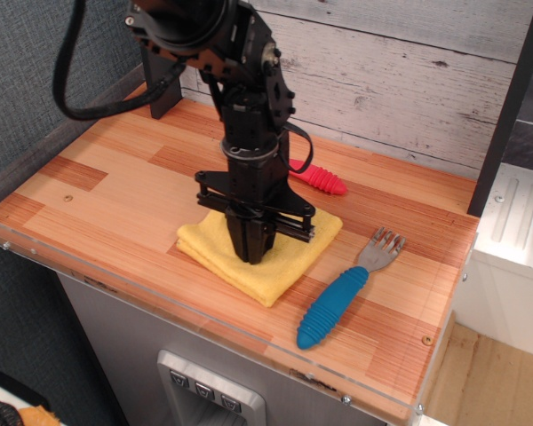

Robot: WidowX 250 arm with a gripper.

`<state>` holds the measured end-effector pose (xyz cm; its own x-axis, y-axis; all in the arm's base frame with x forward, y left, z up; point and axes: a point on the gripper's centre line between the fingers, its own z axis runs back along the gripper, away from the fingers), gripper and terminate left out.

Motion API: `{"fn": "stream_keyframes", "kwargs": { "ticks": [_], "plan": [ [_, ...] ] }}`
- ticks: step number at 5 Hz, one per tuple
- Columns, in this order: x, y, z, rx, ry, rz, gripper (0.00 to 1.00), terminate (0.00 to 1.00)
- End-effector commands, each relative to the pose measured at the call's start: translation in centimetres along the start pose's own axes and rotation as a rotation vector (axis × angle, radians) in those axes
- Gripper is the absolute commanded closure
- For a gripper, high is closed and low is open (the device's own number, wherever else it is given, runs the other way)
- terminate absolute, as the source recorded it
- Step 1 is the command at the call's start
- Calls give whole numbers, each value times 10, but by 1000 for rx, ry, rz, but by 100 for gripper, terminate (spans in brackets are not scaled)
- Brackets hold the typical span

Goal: Move yellow cloth closer to left side of blue utensil.

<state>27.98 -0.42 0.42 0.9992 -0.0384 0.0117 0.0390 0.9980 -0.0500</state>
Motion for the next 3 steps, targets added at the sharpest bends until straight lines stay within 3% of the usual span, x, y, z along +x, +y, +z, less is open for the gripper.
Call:
{"fn": "stream_keyframes", "kwargs": {
  "ticks": [1,2,3],
  "plan": [
    [-6,-11,-8,-10,41,-44,100,0],
    [-8,-9,-4,-8,30,-35,100,0],
    [-6,-8,7,10,7,-51,0,0]
  ]
}}
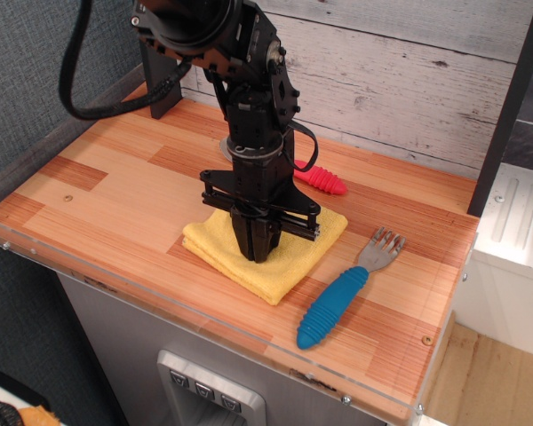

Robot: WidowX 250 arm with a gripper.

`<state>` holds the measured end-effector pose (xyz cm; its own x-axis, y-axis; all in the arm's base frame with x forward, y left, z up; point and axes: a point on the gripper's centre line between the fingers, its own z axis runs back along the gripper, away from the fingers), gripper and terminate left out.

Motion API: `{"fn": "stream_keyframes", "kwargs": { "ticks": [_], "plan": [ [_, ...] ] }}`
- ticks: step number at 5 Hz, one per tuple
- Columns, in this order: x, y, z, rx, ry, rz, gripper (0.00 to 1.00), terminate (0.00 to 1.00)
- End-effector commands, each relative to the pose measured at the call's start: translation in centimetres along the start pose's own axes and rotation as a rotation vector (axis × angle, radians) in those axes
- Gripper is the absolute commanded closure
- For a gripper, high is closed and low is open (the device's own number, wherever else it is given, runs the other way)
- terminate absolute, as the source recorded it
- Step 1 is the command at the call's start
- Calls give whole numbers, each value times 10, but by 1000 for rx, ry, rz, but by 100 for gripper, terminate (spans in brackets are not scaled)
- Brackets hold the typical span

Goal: Move yellow cloth closer to left side of blue utensil.

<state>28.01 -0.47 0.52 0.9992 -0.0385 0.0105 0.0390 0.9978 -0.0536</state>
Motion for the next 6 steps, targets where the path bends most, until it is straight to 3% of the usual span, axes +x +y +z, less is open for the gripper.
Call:
{"fn": "stream_keyframes", "kwargs": {
  "ticks": [1,2,4,5,6],
  "plan": [
    [-6,-7,17,11,-31,-27,0,0],
    [-4,-6,39,-9,-83,-12,0,0],
    [-6,1,86,91,-217,63,0,0],
    [-5,7,102,122,-243,89,0,0],
    [-5,23,114,135,-197,149,0,0]
  ]
}}
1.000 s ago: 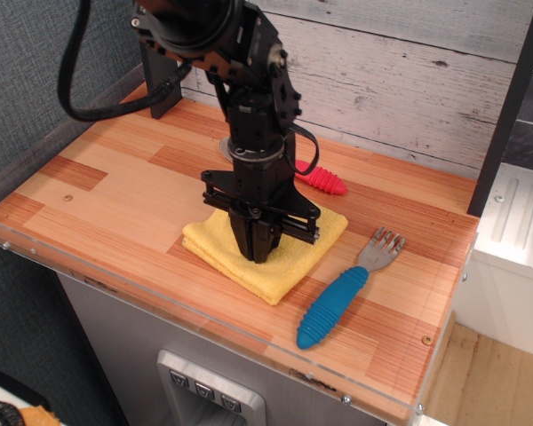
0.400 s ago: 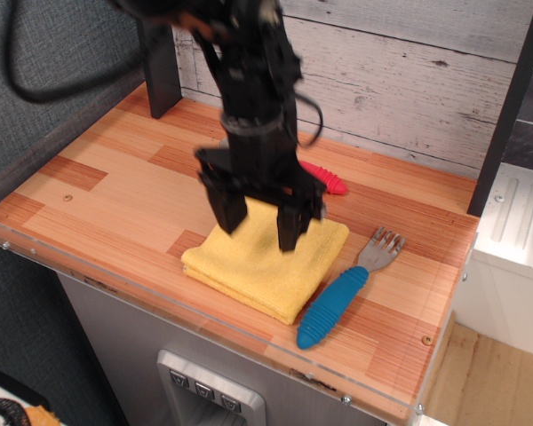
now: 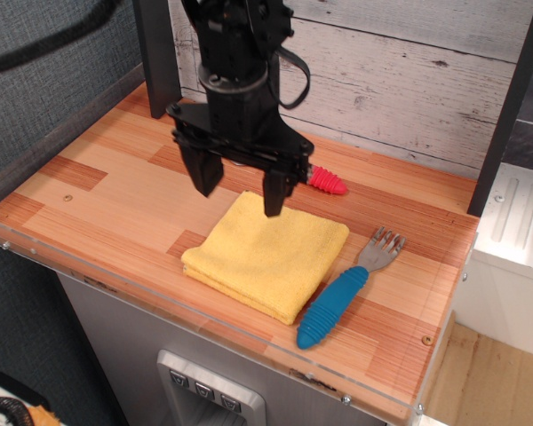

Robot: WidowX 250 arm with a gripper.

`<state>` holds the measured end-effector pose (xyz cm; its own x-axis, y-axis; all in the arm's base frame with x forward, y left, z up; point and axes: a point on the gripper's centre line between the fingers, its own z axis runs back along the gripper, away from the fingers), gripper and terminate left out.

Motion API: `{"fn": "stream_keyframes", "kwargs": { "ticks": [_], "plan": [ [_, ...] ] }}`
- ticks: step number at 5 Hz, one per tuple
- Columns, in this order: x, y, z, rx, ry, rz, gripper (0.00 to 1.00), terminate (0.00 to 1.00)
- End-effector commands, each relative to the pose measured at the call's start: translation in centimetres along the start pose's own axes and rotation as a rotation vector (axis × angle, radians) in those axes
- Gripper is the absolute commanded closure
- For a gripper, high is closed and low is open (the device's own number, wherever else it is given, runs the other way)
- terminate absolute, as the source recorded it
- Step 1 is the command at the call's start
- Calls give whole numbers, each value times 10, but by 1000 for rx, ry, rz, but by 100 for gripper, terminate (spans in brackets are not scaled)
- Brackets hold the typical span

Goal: Move yellow cloth closer to left side of blue utensil.

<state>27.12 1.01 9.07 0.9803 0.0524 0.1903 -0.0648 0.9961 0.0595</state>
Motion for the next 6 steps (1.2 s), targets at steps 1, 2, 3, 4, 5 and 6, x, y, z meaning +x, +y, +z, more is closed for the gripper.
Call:
{"fn": "stream_keyframes", "kwargs": {
  "ticks": [1,2,3,4,5,6],
  "plan": [
    [11,46,29,12,22,144,0,0],
    [14,69,35,43,33,172,0,0],
    [10,88,41,91,52,227,0,0],
    [-11,109,50,125,77,315,0,0],
    [-37,126,64,146,88,396,0,0],
    [-58,143,77,121,112,470,0,0]
  ]
}}
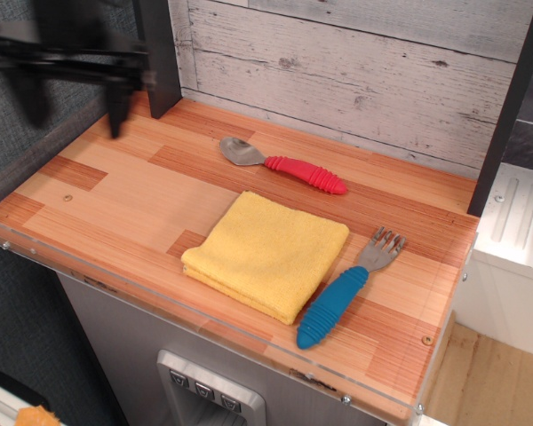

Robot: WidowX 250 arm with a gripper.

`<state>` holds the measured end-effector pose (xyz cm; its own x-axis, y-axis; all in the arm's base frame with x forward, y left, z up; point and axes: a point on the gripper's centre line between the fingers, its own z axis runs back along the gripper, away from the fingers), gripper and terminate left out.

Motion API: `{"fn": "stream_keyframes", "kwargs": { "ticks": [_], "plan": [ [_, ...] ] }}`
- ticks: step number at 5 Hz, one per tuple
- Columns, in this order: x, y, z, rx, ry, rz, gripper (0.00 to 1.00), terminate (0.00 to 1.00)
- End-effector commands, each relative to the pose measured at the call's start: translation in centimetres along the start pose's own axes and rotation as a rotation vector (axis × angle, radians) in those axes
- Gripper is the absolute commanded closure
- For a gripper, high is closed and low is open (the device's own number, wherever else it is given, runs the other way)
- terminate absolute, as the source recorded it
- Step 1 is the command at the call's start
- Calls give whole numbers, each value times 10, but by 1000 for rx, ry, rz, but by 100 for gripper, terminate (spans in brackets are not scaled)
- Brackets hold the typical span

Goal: Move yellow cloth closer to left side of blue utensil.

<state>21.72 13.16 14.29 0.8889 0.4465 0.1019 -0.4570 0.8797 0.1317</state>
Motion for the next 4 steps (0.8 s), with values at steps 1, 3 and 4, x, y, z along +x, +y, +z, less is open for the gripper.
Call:
{"fn": "stream_keyframes", "kwargs": {
  "ticks": [1,3,4],
  "plan": [
    [-26,52,23,-49,-5,174,0,0],
    [-38,72,30,-67,-47,302,0,0],
    [-38,72,30,-67,-47,302,0,100]
  ]
}}
